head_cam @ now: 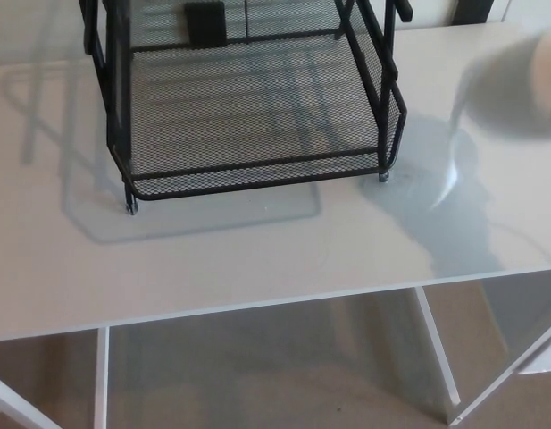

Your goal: The robot walks towards a desk on which a file tray is kept in the middle and a toilet paper roll is kept on its right. The robot uses its right hand to hook on finger in the gap of the roll and grabs it, lifts it and places it on the tray.

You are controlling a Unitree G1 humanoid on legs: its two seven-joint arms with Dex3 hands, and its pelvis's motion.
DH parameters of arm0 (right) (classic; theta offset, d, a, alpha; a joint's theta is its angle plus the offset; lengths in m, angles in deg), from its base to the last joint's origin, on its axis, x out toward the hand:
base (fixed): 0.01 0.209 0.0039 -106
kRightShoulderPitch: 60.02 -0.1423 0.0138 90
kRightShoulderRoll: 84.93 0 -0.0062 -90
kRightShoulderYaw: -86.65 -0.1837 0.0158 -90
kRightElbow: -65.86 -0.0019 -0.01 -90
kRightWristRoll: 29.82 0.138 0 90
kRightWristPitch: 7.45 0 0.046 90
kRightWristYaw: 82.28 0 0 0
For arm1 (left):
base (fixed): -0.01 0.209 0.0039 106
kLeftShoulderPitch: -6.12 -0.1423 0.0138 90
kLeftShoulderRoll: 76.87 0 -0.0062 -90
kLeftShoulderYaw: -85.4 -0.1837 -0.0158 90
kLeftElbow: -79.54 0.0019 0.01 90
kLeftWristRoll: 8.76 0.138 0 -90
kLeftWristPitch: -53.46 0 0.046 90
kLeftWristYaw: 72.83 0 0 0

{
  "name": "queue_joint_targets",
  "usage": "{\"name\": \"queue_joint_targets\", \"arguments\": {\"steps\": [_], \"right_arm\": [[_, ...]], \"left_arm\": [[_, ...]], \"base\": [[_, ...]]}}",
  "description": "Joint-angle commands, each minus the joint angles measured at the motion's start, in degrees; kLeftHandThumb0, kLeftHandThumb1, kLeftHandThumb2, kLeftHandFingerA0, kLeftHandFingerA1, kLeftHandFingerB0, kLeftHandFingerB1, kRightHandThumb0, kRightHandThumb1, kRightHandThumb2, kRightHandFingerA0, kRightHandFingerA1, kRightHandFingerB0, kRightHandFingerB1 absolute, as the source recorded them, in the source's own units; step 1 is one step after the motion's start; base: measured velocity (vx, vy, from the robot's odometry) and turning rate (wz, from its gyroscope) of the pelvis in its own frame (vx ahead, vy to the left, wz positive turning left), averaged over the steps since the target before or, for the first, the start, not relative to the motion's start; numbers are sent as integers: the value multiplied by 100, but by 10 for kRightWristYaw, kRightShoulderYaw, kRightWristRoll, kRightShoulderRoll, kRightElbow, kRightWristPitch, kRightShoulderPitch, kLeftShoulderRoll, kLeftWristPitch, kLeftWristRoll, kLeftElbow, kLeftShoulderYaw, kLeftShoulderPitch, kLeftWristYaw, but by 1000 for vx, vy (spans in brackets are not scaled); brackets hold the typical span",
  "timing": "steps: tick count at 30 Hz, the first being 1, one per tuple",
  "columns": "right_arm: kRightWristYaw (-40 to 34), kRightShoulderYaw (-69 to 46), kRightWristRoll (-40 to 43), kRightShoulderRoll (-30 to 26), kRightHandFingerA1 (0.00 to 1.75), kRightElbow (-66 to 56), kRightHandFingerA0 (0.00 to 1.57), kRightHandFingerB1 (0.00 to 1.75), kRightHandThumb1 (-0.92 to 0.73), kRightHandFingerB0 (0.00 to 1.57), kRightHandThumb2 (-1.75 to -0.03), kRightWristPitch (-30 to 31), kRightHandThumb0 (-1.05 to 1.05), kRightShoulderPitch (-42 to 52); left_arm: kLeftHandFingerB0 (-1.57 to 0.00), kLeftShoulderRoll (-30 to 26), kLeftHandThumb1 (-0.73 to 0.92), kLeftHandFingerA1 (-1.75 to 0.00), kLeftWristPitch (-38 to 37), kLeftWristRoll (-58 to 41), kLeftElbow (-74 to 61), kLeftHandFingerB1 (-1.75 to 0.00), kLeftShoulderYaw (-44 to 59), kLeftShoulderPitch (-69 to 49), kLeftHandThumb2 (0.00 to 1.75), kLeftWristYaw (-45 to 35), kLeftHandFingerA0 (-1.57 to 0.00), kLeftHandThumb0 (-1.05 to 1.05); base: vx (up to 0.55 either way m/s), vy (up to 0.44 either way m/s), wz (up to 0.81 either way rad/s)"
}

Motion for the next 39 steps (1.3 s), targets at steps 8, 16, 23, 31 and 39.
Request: {"name": "queue_joint_targets", "arguments": {"steps": [8,16,23,31,39], "right_arm": [[42,-38,50,11,149,-20,89,67,-68,91,-66,7,-22,-145],[82,14,49,77,135,-32,97,66,-68,91,-63,19,-26,-211],[162,65,62,116,148,-29,83,62,-65,89,-63,29,-20,-241],[220,121,43,167,146,-9,85,70,-68,92,-68,70,-23,-243],[315,197,10,175,123,31,81,74,-67,85,-61,87,-30,-280]], "left_arm": [[-11,-14,19,-126,-19,11,4,-83,-2,-8,124,4,-100,-101],[-45,-13,71,-125,-15,1,-2,-116,5,-10,104,-6,-77,-105],[-44,-15,71,-125,-16,12,-4,-116,-3,-9,106,-2,-90,-105],[-11,-9,22,-128,-15,12,-1,-85,-5,-8,127,-3,-99,-105],[-49,-10,69,-122,-16,14,-6,-116,-10,-6,107,-6,-80,-105]], "base": [[0,0,0],[0,0,0],[0,0,0],[0,0,0],[0,0,0]]}}
